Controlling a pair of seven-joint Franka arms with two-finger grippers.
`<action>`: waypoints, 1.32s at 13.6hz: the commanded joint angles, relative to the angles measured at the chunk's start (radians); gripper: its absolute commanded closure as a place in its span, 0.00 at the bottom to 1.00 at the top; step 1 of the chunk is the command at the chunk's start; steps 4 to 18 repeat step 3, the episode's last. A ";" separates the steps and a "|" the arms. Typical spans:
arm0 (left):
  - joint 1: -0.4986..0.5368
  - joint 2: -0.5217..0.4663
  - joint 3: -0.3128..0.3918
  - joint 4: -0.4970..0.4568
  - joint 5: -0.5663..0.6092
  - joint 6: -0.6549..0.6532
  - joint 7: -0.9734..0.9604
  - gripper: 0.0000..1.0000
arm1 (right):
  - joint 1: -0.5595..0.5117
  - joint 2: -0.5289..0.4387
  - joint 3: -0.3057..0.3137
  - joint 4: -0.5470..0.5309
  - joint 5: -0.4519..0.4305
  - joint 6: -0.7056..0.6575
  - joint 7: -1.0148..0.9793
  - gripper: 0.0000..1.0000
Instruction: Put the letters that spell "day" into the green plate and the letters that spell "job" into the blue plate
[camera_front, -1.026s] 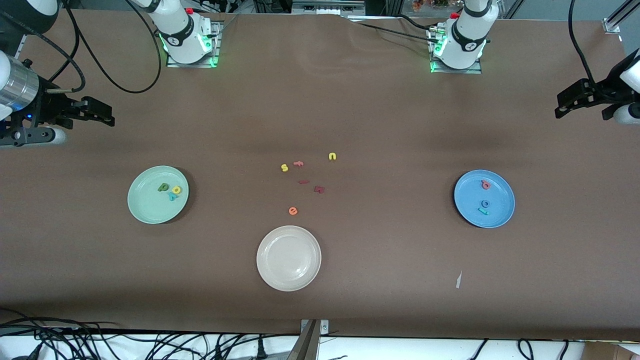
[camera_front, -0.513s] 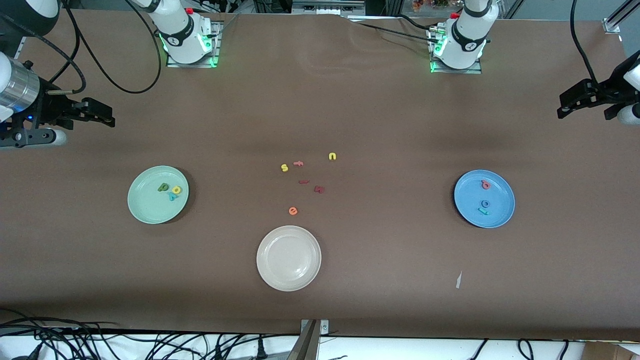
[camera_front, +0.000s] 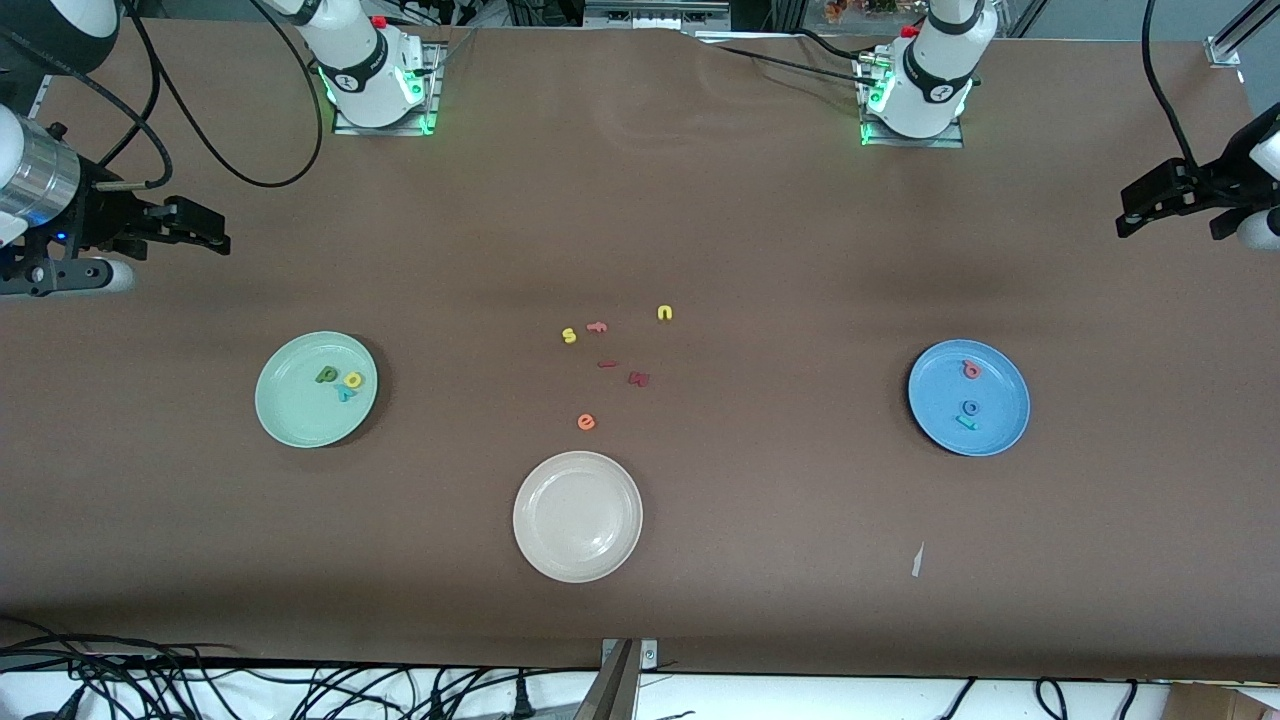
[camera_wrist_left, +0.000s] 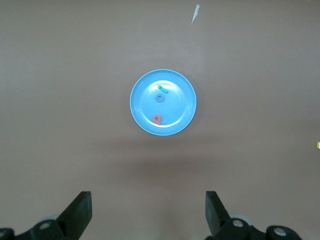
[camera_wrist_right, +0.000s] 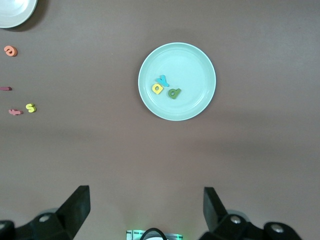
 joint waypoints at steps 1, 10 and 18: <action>0.011 0.013 -0.004 0.029 -0.029 -0.019 -0.002 0.00 | -0.005 -0.002 0.004 0.003 -0.014 -0.008 -0.002 0.00; 0.011 0.013 -0.004 0.029 -0.029 -0.019 -0.002 0.00 | -0.005 -0.004 0.004 0.003 -0.014 -0.008 0.000 0.00; 0.011 0.013 -0.004 0.029 -0.029 -0.019 -0.002 0.00 | -0.005 -0.004 0.004 0.003 -0.014 -0.008 0.000 0.00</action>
